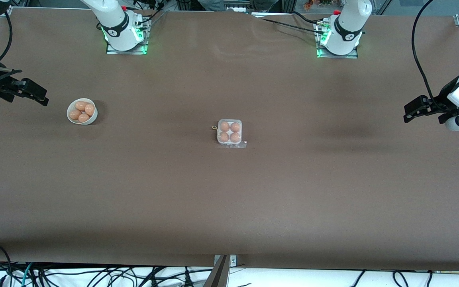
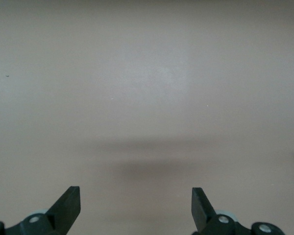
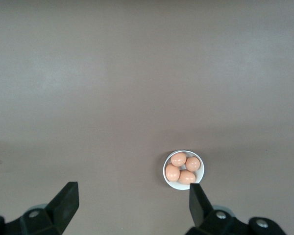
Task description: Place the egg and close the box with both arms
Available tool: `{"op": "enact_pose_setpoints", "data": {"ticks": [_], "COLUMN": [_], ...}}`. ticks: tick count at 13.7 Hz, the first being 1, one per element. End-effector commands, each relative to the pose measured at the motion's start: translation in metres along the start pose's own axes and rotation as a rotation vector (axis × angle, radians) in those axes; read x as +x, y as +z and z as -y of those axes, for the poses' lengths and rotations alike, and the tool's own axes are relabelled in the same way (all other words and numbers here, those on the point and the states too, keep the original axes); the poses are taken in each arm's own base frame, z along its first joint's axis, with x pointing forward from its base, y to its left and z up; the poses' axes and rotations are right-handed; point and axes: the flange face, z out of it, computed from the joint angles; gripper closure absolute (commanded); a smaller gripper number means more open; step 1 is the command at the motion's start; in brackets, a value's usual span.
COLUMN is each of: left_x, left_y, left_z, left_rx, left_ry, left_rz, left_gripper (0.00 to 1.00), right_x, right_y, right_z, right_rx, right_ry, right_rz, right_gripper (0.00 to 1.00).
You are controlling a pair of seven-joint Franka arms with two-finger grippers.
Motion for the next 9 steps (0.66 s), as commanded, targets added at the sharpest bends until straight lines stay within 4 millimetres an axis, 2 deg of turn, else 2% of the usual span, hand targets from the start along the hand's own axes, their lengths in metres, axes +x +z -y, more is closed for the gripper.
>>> {"op": "enact_pose_setpoints", "data": {"ticks": [1,5,9], "left_x": [-0.0022,0.0003,0.0007], "left_y": [-0.0070,-0.0045,-0.0067], "left_z": [0.0009,0.0075,0.0058], "left_rx": [-0.018,-0.022,-0.022], "left_ry": [0.012,0.000,0.002], "left_rz": [-0.010,-0.007,-0.012], "left_gripper": [0.00,0.00,0.00], "right_x": [-0.0017,-0.0017,-0.0017], "right_y": [-0.0031,-0.0031,-0.0031], "right_z": [0.0015,0.0015,0.0016], "right_rx": [-0.011,-0.011,-0.010], "right_ry": [0.005,0.005,0.007], "right_rz": [-0.010,-0.010,-0.010], "right_gripper": [0.00,0.00,0.00]}}
